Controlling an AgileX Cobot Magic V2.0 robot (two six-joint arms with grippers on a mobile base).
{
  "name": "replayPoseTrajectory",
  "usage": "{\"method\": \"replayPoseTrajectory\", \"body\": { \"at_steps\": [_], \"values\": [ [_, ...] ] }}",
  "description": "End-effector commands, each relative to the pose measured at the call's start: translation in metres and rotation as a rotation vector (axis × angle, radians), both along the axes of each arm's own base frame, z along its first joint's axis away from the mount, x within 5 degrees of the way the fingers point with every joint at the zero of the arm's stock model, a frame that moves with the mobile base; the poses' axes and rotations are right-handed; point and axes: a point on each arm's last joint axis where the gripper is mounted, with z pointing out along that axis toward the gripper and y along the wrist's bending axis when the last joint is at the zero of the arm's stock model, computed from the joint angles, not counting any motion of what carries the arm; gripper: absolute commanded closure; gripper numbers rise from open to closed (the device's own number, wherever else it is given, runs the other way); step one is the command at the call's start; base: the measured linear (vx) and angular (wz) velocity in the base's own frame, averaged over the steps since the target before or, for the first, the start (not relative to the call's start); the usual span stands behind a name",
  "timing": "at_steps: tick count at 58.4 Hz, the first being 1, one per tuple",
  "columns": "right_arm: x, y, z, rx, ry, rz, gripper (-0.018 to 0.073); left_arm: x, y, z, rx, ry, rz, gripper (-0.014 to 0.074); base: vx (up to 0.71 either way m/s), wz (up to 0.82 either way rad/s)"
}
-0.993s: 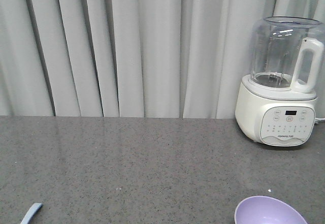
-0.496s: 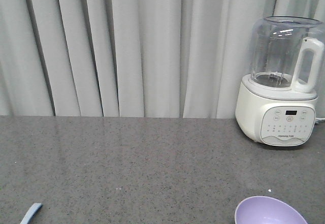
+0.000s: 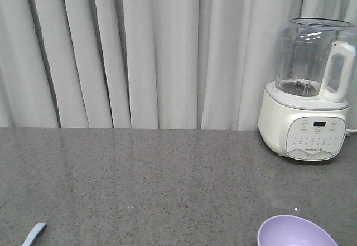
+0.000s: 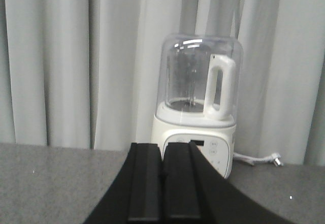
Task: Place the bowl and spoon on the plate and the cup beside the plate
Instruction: 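Lower the left gripper over the spoon and right gripper over the bowl, then close the left gripper on the spoon handle and right on bowl rim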
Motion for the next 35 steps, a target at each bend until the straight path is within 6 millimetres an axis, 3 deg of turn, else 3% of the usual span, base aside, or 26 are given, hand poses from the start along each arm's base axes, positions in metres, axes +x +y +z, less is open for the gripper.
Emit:
{"method": "replayPoseTrajectory", "body": {
  "at_steps": [1,9,15,24,35],
  "values": [
    [0.013,-0.001,0.011,-0.015,-0.031,-0.005,0.0560,0.013,-0.001,0.010,-0.033,0.003,-0.006,0.0533,0.00,0.00],
    [0.027,-0.001,0.003,-0.013,0.033,-0.004,0.0535,0.034,-0.002,-0.002,-0.092,0.156,-0.006,0.0402,0.00,0.00],
    [0.034,-0.001,-0.001,-0.013,0.061,-0.004,0.0488,0.043,-0.002,-0.009,-0.100,0.235,-0.002,0.0243,0.00,0.00],
    [0.040,-0.001,-0.006,-0.012,0.099,-0.004,0.0361,0.050,-0.003,-0.014,-0.147,0.280,-0.011,0.0049,0.00,0.00],
    [0.044,-0.001,-0.007,-0.012,0.101,-0.004,0.0160,0.062,-0.005,-0.032,-0.139,0.476,-0.010,0.0013,0.00,0.00]
  ]
}}
